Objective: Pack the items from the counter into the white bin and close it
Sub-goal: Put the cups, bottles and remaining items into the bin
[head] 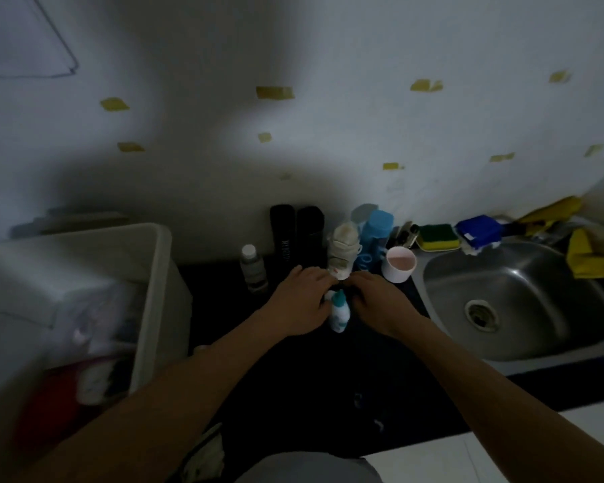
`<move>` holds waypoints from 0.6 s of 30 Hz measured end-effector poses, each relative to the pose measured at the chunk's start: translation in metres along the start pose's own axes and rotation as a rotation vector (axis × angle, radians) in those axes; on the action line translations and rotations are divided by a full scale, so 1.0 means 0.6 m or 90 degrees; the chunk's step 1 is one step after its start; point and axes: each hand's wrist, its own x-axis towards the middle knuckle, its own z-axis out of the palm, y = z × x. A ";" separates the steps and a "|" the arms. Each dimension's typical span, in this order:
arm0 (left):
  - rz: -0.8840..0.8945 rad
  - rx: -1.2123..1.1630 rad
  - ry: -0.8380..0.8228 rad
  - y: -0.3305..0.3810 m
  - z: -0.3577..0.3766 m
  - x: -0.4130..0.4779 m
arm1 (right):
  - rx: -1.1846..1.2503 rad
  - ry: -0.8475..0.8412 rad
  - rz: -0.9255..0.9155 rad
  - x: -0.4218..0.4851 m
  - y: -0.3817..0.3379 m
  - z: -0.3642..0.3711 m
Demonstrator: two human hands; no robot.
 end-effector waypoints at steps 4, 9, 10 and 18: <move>0.024 0.002 -0.035 0.035 0.033 0.049 | 0.023 0.016 0.021 0.009 0.052 -0.008; 0.063 0.020 -0.015 0.051 0.047 0.109 | 0.042 0.028 0.047 0.031 0.108 -0.007; 0.068 0.018 -0.014 0.053 0.049 0.120 | 0.041 0.030 0.054 0.035 0.118 -0.006; 0.046 0.018 -0.105 0.070 0.095 0.204 | -0.001 -0.004 0.148 0.072 0.223 0.019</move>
